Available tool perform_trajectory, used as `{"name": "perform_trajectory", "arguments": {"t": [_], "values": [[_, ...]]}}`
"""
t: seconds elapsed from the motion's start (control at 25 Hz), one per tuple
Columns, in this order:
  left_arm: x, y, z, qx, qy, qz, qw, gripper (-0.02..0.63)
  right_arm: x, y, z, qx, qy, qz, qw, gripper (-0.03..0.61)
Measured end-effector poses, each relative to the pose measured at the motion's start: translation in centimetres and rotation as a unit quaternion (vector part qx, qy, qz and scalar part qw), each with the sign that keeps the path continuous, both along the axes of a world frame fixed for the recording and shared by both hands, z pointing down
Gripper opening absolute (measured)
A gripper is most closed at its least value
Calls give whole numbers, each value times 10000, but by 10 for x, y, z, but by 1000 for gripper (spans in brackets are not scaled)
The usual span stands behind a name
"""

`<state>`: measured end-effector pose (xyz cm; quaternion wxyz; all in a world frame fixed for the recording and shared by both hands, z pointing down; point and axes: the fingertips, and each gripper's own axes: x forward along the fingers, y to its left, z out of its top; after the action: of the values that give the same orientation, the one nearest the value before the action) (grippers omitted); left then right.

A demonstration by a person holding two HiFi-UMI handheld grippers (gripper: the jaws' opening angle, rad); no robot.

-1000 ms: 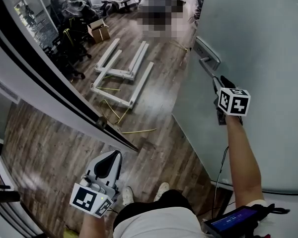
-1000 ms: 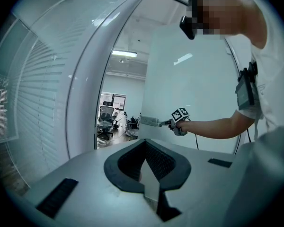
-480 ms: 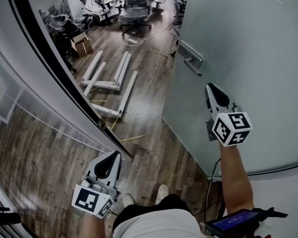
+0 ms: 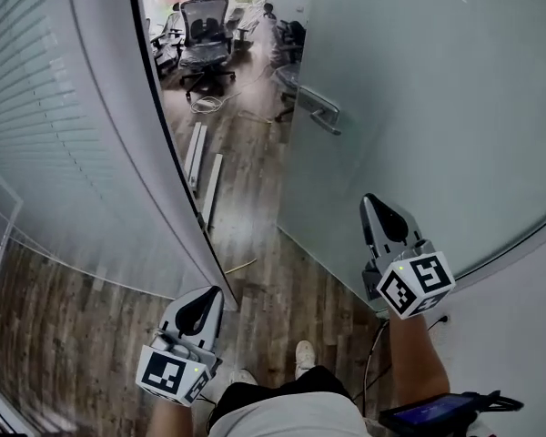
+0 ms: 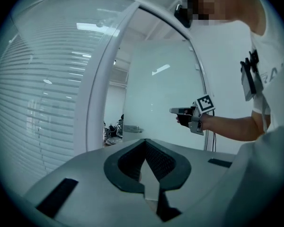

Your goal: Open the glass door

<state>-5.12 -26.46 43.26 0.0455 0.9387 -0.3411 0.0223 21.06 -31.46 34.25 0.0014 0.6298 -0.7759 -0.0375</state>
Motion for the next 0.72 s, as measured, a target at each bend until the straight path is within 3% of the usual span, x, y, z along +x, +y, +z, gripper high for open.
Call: {"name": "perform_trajectory", "arguments": {"t": [0.32, 0.72], "values": [[-37, 27, -1, -121, 72, 255, 9996, 2, -50, 67, -8, 57, 79, 150, 9998, 3], [-8, 61, -19, 39, 47, 556, 9984, 2, -56, 129, -12, 170, -238, -139, 9995, 3]]}}
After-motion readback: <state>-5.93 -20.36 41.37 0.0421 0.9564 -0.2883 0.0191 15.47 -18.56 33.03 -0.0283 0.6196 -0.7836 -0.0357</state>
